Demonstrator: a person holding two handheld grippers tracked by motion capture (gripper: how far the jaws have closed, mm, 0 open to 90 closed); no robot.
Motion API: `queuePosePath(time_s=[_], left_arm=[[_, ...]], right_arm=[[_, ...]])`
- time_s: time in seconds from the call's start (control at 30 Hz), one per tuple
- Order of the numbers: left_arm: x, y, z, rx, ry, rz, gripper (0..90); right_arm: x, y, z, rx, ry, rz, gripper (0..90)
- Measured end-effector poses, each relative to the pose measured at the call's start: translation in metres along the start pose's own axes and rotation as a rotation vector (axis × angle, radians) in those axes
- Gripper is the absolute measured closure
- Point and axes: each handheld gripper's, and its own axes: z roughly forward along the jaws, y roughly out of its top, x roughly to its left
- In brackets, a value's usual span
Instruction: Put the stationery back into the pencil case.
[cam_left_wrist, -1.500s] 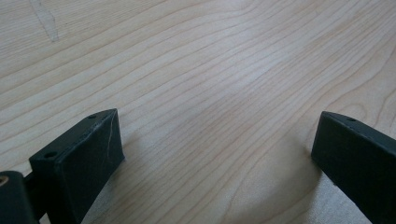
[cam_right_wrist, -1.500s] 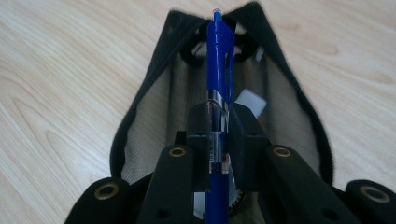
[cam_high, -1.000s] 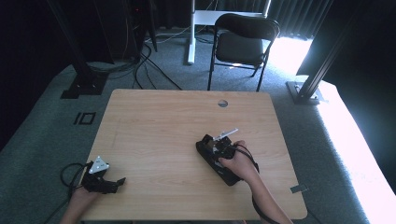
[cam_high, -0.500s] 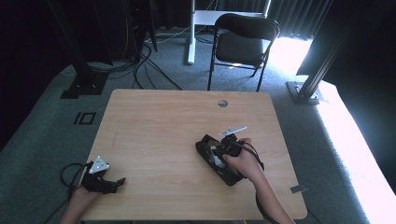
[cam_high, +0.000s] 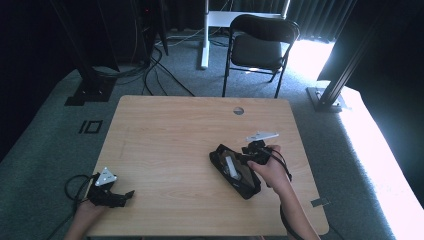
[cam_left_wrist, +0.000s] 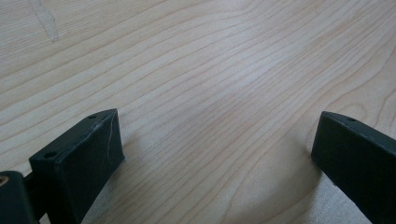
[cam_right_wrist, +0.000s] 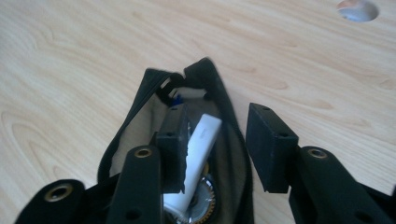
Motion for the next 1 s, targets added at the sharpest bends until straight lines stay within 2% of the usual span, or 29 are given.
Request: queuePosePath(time_s=[0.5, 0.53, 0.63, 0.7, 1.0], left_arm=[[0.0, 0.0, 0.0, 0.0, 0.0, 0.0, 2.2], [0.0, 0.0, 0.0, 0.0, 0.0, 0.0, 2.2], [0.0, 0.0, 0.0, 0.0, 0.0, 0.0, 2.2], [0.0, 0.0, 0.0, 0.0, 0.0, 0.0, 2.2], [0.0, 0.0, 0.0, 0.0, 0.0, 0.0, 2.2]], right_arm=[[-0.029, -0.016, -0.009, -0.049, -0.072, 0.074, 50.8], [-0.035, -0.021, -0.01, -0.06, -0.086, 0.088, 50.3], [-0.04, -0.026, -0.011, -0.071, -0.09, 0.105, 49.6], [-0.047, -0.034, -0.01, -0.071, -0.115, 0.126, 49.5], [-0.064, -0.056, -0.007, -0.076, -0.156, 0.166, 46.7]])
